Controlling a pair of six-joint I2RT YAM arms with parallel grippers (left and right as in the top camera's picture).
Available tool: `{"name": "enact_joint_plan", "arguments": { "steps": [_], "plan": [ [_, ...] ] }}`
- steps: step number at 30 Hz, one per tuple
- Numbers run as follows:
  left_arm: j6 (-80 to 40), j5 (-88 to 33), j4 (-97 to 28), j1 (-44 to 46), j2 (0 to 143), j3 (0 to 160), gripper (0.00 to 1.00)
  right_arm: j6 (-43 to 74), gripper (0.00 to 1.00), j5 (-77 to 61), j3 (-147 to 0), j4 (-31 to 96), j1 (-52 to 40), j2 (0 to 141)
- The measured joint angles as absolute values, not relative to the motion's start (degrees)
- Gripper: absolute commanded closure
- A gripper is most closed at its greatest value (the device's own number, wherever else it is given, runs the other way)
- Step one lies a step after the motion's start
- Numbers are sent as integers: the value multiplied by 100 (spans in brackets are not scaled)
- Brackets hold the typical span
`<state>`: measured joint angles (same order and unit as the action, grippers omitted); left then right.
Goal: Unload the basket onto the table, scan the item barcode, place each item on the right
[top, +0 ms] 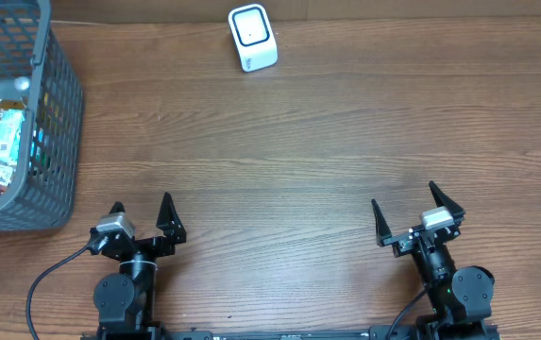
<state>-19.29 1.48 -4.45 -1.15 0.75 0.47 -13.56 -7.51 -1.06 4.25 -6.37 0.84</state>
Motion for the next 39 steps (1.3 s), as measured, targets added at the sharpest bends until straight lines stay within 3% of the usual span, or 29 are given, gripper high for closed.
{"name": "enact_joint_plan", "arguments": {
  "steps": [33, 39],
  "plan": [
    [-1927, 134, 158, -115, 75, 47, 0, -1356, 0, -751, -106, 427, -637, 84],
    [-1922, -582, 301, -115, 75, 152, 0, -1354, 0, -751, -106, 425, -635, 84]
  ]
}}
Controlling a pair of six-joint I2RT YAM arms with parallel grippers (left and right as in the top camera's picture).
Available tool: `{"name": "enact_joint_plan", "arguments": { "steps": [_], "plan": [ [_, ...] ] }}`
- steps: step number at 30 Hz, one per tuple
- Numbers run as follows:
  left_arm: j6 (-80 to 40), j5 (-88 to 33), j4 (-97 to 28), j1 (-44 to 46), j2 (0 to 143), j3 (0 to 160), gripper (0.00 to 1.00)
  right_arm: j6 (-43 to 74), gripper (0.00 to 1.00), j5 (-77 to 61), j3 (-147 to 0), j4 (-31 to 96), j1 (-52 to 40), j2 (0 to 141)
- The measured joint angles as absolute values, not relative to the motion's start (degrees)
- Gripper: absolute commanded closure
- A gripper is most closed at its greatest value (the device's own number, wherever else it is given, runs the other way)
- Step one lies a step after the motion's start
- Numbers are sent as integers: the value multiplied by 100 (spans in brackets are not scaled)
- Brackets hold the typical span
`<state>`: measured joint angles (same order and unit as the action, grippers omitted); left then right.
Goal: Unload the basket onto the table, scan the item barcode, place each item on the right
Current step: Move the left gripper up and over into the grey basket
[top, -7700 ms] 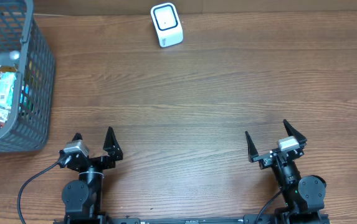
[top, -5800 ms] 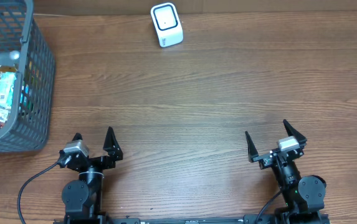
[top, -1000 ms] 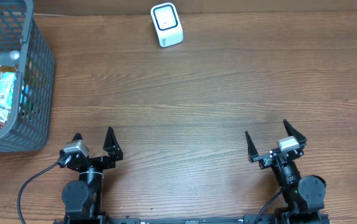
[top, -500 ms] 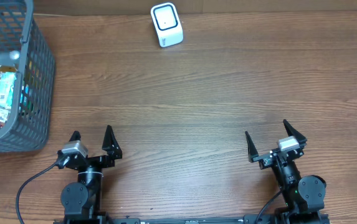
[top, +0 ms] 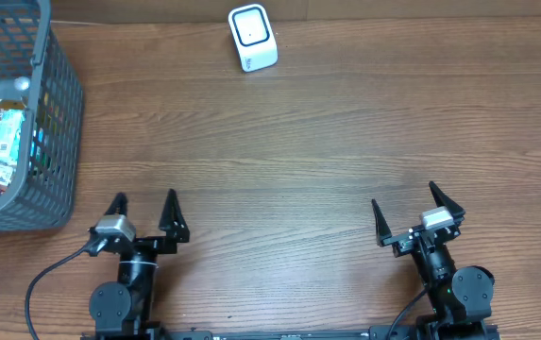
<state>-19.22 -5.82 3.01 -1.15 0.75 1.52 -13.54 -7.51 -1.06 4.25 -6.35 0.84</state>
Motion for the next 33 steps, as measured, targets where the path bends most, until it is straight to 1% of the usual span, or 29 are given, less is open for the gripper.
{"name": "enact_joint_plan", "arguments": {
  "steps": [7, 13, 18, 21, 24, 29, 31, 33],
  "plan": [
    [-1903, -1186, -360, -115, 75, 1313, 0, -1356, 0, -753, -106, 427, -637, 84],
    [-1894, -1542, -1210, -115, 84, 2331, 0, -1354, 0, -751, -106, 425, -637, 84],
    [-1885, -1632, -1520, -115, 526, 2766, 0, -1354, 0, -751, -106, 429, -637, 84],
    [-1881, -1651, -1914, -115, 1192, 3299, 0, -1356, 0, -751, -106, 425, -637, 84],
    [-1879, -1699, -2875, -115, 2213, 4403, 0, -1358, 0, -751, -104, 429, -637, 80],
    [-1402, -1815, -5483, -115, 4471, 7175, 0, -1356, 0, -751, -106, 425, -637, 78],
    [-1170, -1835, -6246, -115, 5367, 8239, 0, -1354, 0, -751, -106, 425, -637, 75],
    [-1013, -1850, -6678, -115, 6110, 9107, 0, -1354, 0, -753, -106, 423, -637, 73]
  ]
}}
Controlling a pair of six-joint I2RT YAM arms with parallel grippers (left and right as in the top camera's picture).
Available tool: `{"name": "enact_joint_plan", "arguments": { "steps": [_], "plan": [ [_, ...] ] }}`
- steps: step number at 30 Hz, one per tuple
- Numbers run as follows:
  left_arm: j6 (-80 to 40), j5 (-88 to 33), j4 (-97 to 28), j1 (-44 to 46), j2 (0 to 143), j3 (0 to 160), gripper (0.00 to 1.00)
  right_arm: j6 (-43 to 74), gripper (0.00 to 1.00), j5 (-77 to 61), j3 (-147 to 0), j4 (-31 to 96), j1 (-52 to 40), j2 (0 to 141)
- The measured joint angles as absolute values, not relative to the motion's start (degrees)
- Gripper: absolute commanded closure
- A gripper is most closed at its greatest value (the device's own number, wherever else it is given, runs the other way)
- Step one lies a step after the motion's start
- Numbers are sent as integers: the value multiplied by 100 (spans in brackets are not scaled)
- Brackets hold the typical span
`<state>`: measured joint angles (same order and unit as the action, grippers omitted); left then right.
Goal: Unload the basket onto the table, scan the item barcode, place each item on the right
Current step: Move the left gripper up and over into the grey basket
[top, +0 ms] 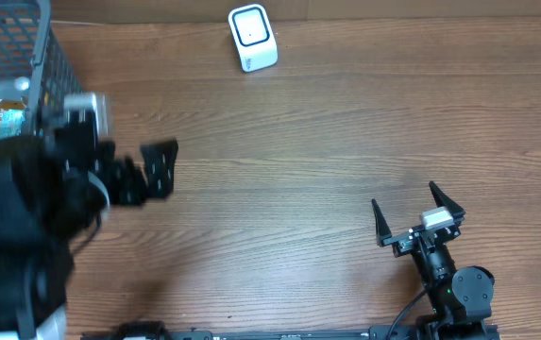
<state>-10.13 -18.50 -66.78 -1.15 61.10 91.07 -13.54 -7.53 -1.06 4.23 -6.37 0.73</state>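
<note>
A white barcode scanner (pixel 252 38) stands at the far edge of the table. The items are packaged snacks lying in a grey mesh basket (pixel 58 57) at the far left. My left arm is raised close to the camera and looks large and blurred, covering the basket's near half. Its left gripper (pixel 147 175) points right just beside the basket, its fingers apart and holding nothing. My right gripper (pixel 419 212) rests open at the near right, empty.
Bare wooden table (pixel 327 132) stretches between the scanner, the basket and the right arm. The left arm's bulk hides the near-left corner of the table.
My left arm has gone from its low rest pose at the near left to a raised pose beside the basket, now blurred. The right arm, scanner and basket have not moved.
Both arms rested at the near edge with grippers open. Then the left gripper had shifted only slightly at its rest spot. Now the left arm is lifted up over the left side by the basket, while the right arm stays put.
</note>
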Motion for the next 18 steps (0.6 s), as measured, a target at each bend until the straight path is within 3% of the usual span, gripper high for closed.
{"name": "enact_joint_plan", "arguments": {
  "steps": [4, 11, 18],
  "plan": [
    [-733, -1712, -6661, -115, 7142, 10224, 0, -1354, 0, -753, -106, 425, -637, 73],
    [-246, -272, -5124, -276, 7977, 10696, 0, -1356, 0, -753, -106, 425, -637, 73],
    [21, 346, -4145, -1470, 8361, 10842, 0, -1352, 0, -753, -106, 423, -637, 73]
  ]
}}
